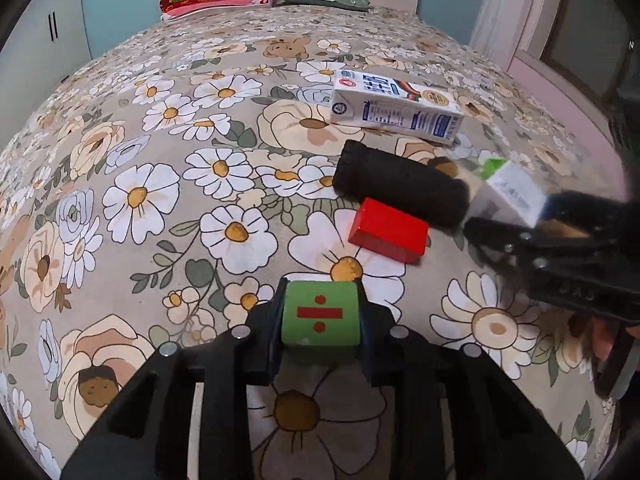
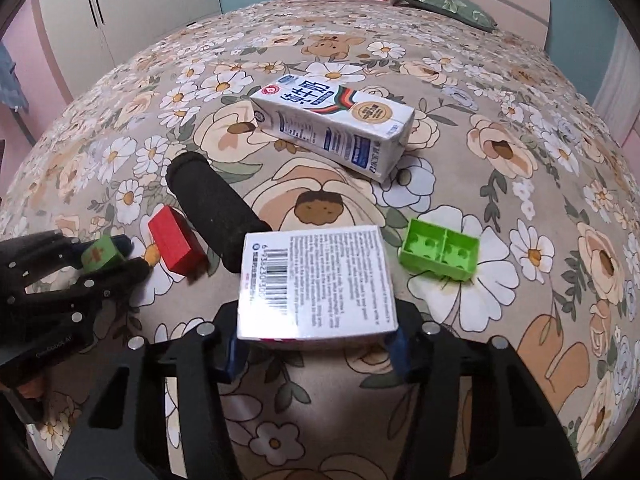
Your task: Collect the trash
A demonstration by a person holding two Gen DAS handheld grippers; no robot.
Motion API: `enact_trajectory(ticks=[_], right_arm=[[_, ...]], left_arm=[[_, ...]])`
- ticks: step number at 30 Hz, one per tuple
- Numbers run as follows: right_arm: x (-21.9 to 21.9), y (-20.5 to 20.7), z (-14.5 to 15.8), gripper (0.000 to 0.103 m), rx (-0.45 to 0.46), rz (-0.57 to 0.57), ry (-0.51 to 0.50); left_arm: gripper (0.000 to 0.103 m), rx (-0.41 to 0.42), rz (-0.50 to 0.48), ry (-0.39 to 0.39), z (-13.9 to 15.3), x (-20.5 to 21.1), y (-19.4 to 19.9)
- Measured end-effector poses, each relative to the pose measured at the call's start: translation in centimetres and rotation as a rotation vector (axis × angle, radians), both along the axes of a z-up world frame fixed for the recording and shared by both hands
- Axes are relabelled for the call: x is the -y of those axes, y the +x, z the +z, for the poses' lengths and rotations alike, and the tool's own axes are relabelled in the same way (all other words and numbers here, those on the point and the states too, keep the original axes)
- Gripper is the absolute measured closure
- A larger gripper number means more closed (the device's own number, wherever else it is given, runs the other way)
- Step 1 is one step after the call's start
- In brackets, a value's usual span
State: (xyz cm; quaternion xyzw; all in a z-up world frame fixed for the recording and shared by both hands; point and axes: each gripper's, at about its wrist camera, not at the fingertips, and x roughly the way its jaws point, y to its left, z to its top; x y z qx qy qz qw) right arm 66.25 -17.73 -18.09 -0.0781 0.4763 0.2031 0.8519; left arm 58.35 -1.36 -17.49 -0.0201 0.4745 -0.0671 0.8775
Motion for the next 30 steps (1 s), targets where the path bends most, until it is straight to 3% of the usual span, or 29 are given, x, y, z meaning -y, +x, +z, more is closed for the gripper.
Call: enact_trajectory(ticks=[5, 9, 18, 30], right_arm=[[0.4, -1.1, 1.0, 0.048, -0.001, -0.010, 0.014], [0.9, -2.7, 3.0, 0.048, 0.018, -0.019, 0.017], [2.1, -9.1, 10.3, 0.048, 0.094, -0.029, 0.014], [3.9, -20.7, 21.9, 0.048, 0.240, -0.041, 0.021]], left_arm=[[0.071, -0.017, -0.006, 0.011, 0.8, 0.1, -0.7], [0.071, 0.006, -0.008, 0.024, 3.0, 0.2, -2.0], [0.071, 0.103, -0.027, 0.080, 11.2, 0.3, -7.3], [0.071, 0.238, -0.030, 0.122, 21.9, -0.2, -17.0]])
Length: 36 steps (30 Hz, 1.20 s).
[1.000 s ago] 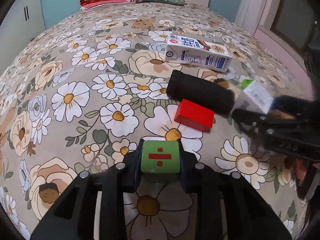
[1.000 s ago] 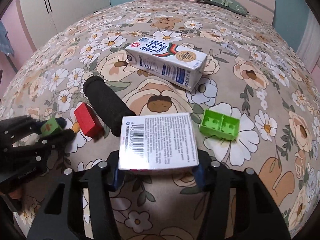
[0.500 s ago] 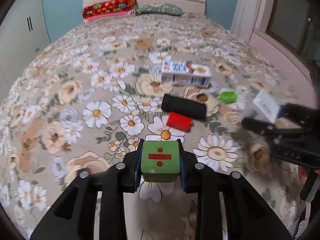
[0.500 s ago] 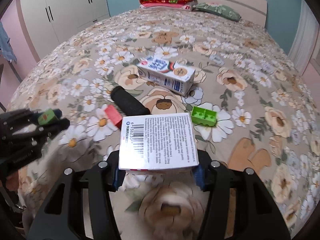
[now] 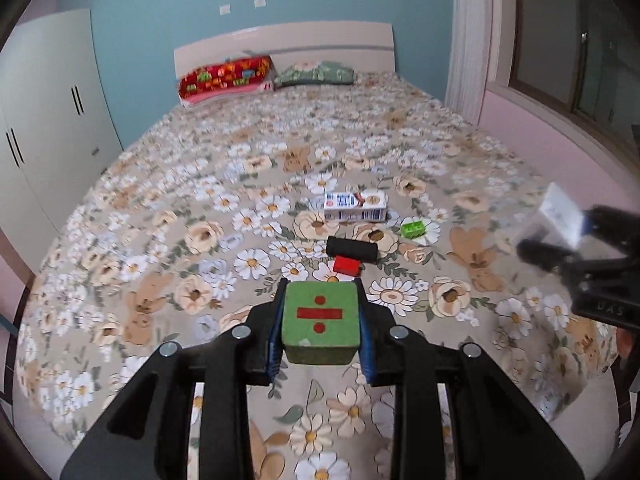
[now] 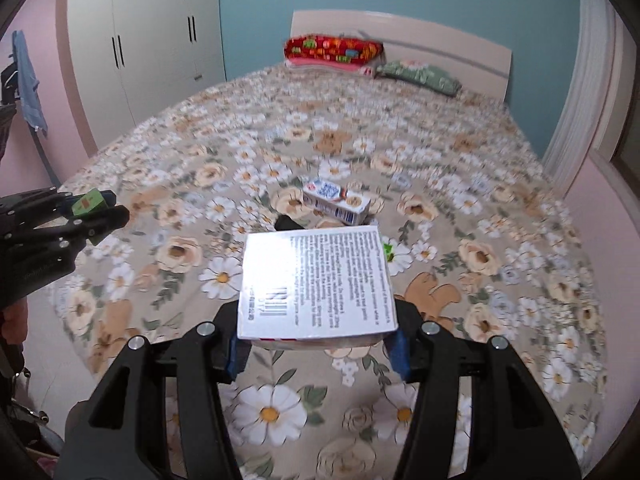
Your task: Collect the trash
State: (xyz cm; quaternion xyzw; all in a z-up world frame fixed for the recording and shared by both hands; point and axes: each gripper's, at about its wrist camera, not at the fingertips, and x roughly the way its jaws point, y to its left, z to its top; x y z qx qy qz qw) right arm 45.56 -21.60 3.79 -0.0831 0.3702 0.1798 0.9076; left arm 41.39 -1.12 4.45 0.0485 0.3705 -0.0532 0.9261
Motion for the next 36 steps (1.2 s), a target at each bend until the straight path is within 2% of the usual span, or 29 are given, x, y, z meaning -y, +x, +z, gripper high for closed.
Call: enact_trajectory(ticks=[7, 16, 27, 36], right_arm=[[0.2, -7.4, 5.6, 0.048, 0.082, 0.013, -0.005], [-0.6, -15.3, 9.6, 0.048, 0.158, 0.043, -0.021], [-1.9, -22.6, 10.4, 0.048, 0.182, 0.073, -0.038], [-3.5, -25.5, 6.9, 0.048, 0.126, 0.106, -0.051]], left_arm=[[0.071, 0.083, -0.001, 0.003, 5.1, -0.2, -6.4], [0.071, 0.151, -0.031, 0.010, 8.3, 0.5, -13.4], [0.071, 0.157, -0.064, 0.005, 8.2, -0.1, -20.3], [0.071, 0.109, -0.068, 0.020, 5.1, -0.9, -23.4]])
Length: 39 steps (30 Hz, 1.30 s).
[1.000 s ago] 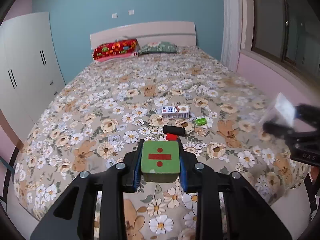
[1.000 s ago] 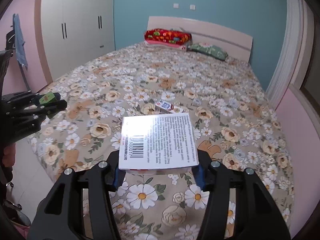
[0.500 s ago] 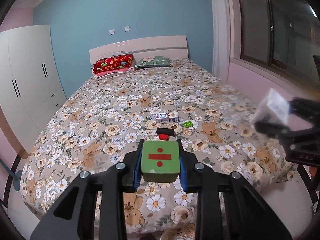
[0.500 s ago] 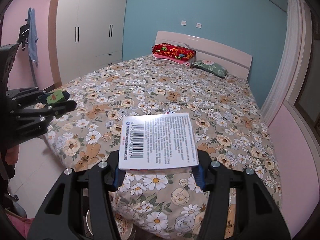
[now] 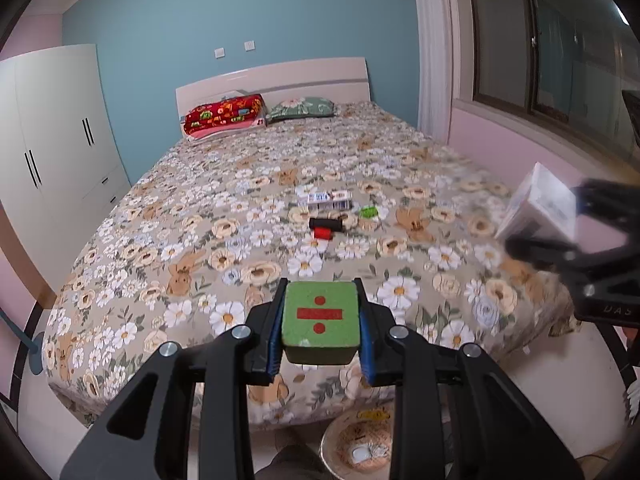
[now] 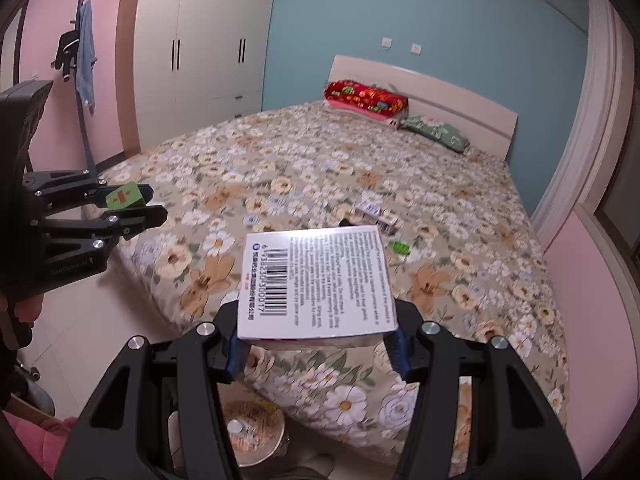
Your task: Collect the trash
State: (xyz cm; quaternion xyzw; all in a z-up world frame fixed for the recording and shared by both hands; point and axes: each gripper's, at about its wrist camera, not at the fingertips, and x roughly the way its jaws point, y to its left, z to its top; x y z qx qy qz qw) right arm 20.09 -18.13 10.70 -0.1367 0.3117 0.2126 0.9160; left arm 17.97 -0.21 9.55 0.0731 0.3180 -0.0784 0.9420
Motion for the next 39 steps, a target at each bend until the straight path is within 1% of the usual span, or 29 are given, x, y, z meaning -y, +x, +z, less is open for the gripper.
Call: enact_trajectory(ticks=[12, 18, 29, 39], right_arm=[[-1.6, -1.6, -6.1, 0.048, -0.107, 0.038, 0.009], [-2.4, -1.5, -10.2, 0.048, -0.183, 0.051, -0.001], [-3.6, -1.3, -18.6, 0.048, -0.331, 0.067, -0.021], [-4.7, -1.4, -27.5, 0.047, -0.500, 0.068, -0.048]], left_arm=[[0.071, -0.128, -0.035, 0.014, -6.8, 0.2, -1.1], [0.071, -0.203, -0.043, 0.011, -10.5, 0.1, -0.8], [0.071, -0.348, -0.055, 0.021, -18.1, 0.4, -0.2], [0.071, -0.484, -0.066, 0.026, -25.3, 1.3, 0.2]])
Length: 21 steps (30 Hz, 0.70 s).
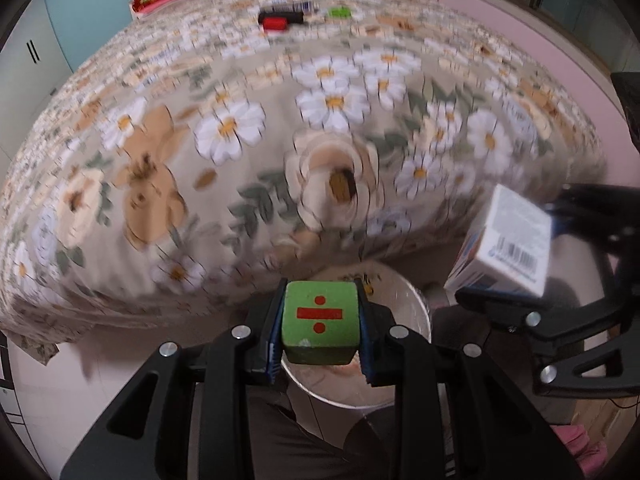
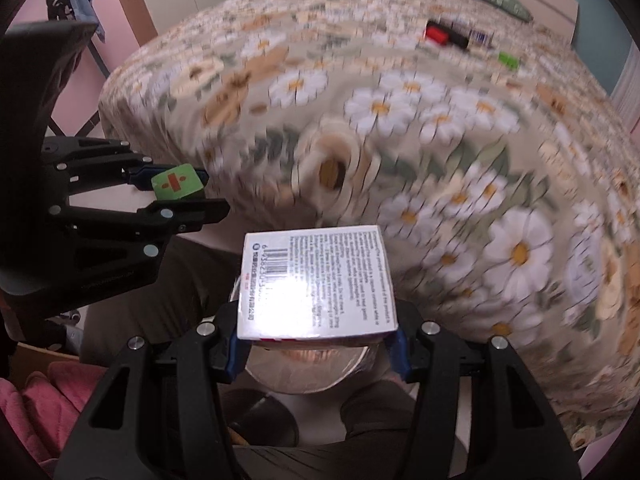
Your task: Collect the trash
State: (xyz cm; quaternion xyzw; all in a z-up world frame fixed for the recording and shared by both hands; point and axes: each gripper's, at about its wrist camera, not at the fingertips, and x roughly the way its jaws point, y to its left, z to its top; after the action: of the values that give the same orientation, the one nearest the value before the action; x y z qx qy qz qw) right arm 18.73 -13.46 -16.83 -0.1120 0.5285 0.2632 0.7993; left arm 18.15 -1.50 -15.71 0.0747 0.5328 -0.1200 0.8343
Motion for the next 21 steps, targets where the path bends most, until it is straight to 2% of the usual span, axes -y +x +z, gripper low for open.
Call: enact_trajectory(ticks=[9, 21], right_arm=[[-0.6, -0.1, -7.6, 0.047, -0.151, -0.015, -0.029], [-1.4, 0.6, -16.1, 0.047, -0.328, -0.051, -0.042]], left_arm=[[0.071, -0.137, 0.012, 0.009, -6.8, 0.3, 0.4], [0.071, -0.329, 0.029, 0.036, -15.9, 0.7, 1.0]])
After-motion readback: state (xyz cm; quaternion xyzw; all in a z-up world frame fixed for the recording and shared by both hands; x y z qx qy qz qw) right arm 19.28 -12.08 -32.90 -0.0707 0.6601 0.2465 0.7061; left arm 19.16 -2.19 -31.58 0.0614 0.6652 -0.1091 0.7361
